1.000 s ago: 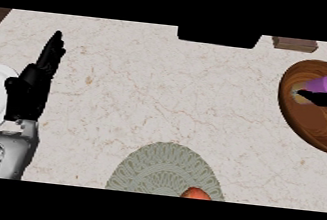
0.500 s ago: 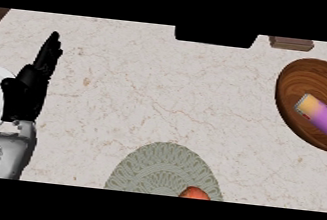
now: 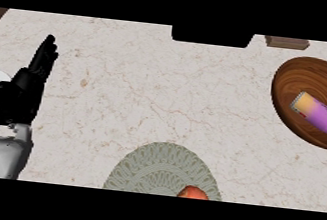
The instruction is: Pick the can from the placemat and place it in the bowl
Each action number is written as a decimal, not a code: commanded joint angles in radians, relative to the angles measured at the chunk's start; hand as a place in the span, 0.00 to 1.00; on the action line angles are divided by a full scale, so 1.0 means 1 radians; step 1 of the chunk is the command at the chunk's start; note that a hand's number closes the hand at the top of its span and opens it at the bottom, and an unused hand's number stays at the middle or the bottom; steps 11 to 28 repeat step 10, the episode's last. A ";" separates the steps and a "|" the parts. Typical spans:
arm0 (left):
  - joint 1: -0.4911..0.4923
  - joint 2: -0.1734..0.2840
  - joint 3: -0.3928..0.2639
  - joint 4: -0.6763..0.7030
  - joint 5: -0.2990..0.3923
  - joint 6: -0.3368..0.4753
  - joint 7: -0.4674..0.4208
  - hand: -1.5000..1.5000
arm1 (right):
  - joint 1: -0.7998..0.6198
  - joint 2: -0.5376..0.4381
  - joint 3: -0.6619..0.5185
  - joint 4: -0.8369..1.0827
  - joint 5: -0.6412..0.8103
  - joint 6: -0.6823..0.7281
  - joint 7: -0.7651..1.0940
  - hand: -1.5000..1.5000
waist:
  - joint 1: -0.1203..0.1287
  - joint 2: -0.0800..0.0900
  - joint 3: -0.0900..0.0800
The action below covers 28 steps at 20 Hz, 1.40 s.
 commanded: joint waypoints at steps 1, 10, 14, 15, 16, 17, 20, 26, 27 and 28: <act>0.000 0.015 0.030 0.050 0.035 -0.037 -0.037 0.50 | 0.066 -0.037 0.017 0.002 -0.008 0.176 -0.113 0.00 | -0.001 0.001 0.000; 0.021 0.019 0.013 -0.043 0.007 -0.035 0.037 0.50 | 0.169 -0.037 0.020 -0.059 -0.079 0.219 -0.161 0.00 | -0.005 -0.005 0.000; 0.021 0.019 0.013 -0.043 0.007 -0.035 0.037 0.50 | 0.169 -0.037 0.020 -0.059 -0.079 0.219 -0.161 0.00 | -0.005 -0.005 0.000; 0.021 0.019 0.013 -0.043 0.007 -0.035 0.037 0.50 | 0.169 -0.037 0.020 -0.059 -0.079 0.219 -0.161 0.00 | -0.005 -0.005 0.000; 0.021 0.019 0.013 -0.043 0.007 -0.035 0.037 0.50 | 0.169 -0.037 0.020 -0.059 -0.079 0.219 -0.161 0.00 | -0.005 -0.005 0.000; 0.021 0.019 0.013 -0.043 0.007 -0.035 0.037 0.50 | 0.169 -0.037 0.020 -0.059 -0.079 0.219 -0.161 0.00 | -0.005 -0.005 0.000; 0.021 0.019 0.013 -0.043 0.007 -0.035 0.037 0.50 | 0.169 -0.037 0.020 -0.059 -0.079 0.219 -0.161 0.00 | -0.005 -0.005 0.000; 0.021 0.019 0.013 -0.043 0.007 -0.035 0.037 0.50 | 0.169 -0.037 0.020 -0.059 -0.079 0.219 -0.161 0.00 | -0.005 -0.005 0.000; 0.021 0.019 0.013 -0.043 0.007 -0.035 0.037 0.50 | 0.169 -0.037 0.020 -0.059 -0.079 0.219 -0.161 0.00 | -0.005 -0.005 0.000; 0.021 0.019 0.013 -0.043 0.007 -0.035 0.037 0.50 | 0.169 -0.037 0.020 -0.059 -0.079 0.219 -0.161 0.00 | -0.005 -0.005 0.000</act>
